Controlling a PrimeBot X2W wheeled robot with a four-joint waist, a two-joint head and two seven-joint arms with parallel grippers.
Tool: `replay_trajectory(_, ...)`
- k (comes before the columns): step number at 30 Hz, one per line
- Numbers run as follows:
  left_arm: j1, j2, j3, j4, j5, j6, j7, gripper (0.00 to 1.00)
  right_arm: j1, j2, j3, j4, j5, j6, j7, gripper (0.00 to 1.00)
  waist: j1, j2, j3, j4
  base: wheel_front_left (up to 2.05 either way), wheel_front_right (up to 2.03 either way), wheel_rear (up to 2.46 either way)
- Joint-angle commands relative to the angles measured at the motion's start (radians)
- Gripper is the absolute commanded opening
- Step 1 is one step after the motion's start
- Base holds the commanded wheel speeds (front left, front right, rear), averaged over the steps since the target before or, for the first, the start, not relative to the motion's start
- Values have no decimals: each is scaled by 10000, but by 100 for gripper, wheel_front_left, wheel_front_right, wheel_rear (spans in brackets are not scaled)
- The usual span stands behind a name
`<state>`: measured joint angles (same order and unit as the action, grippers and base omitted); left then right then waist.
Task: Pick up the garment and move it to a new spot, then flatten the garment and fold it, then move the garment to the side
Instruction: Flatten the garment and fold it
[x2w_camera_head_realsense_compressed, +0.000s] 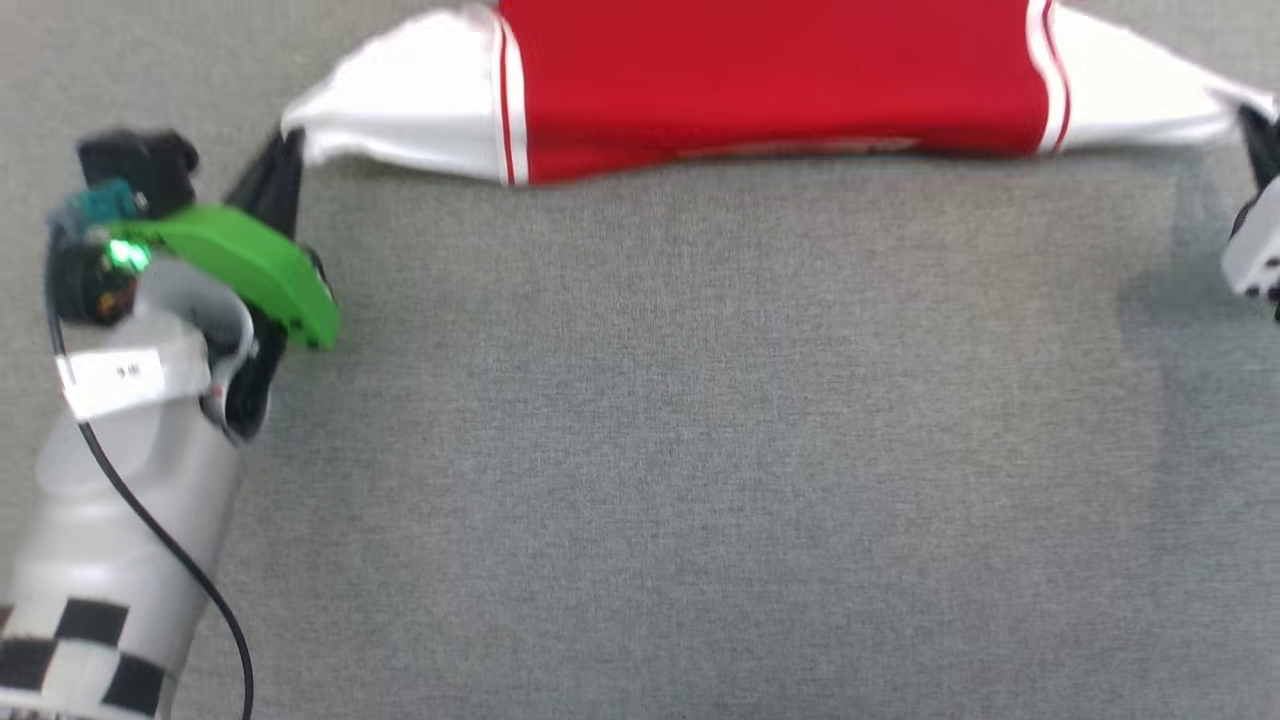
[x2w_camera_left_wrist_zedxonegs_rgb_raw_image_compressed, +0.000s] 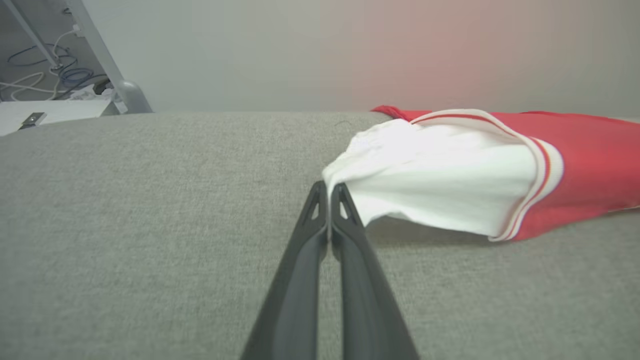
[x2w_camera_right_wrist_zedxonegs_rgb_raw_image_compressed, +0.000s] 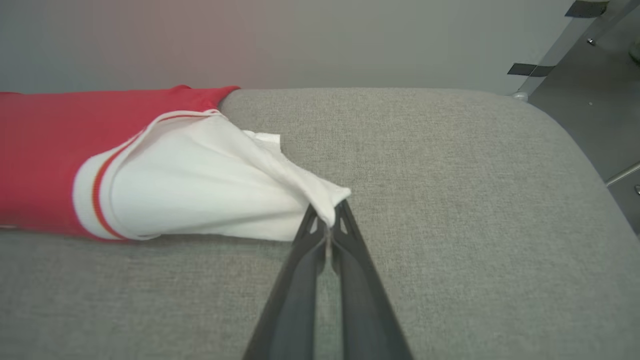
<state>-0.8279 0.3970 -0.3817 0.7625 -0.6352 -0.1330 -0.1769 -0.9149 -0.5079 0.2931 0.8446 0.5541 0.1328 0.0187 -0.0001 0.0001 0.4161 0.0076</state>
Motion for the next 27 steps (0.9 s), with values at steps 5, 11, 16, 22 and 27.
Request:
replay_trajectory(5,1543,615,-362,-502,-707,24,753,0,1349,-528,150,-352,491,-21,549,0,1,-1,-1907,15,0,0,0)
replay_trajectory(11,2977,1124,-337,-1446,-1310,24,1423,0,2625,-908,54,-972,1057,-21,1213,0,1,-1,-2579,-8,0,0,0)
replay_trajectory(16,4504,1562,-404,-2949,-1801,260,2322,0,3970,-1316,-287,-1970,1602,-21,2128,0,1,-1,-3103,12,0,0,0)
replay_trajectory(22,6208,2063,-258,-4879,-2455,894,3222,0,5606,-1611,-996,-3379,1981,-21,3309,0,1,-1,-3441,-7,0,0,0)
replay_trajectory(27,7499,2589,124,-6540,-2973,1535,3631,0,6983,-1801,-2042,-4687,2081,-21,4447,0,1,-1,-3544,18,0,0,0)
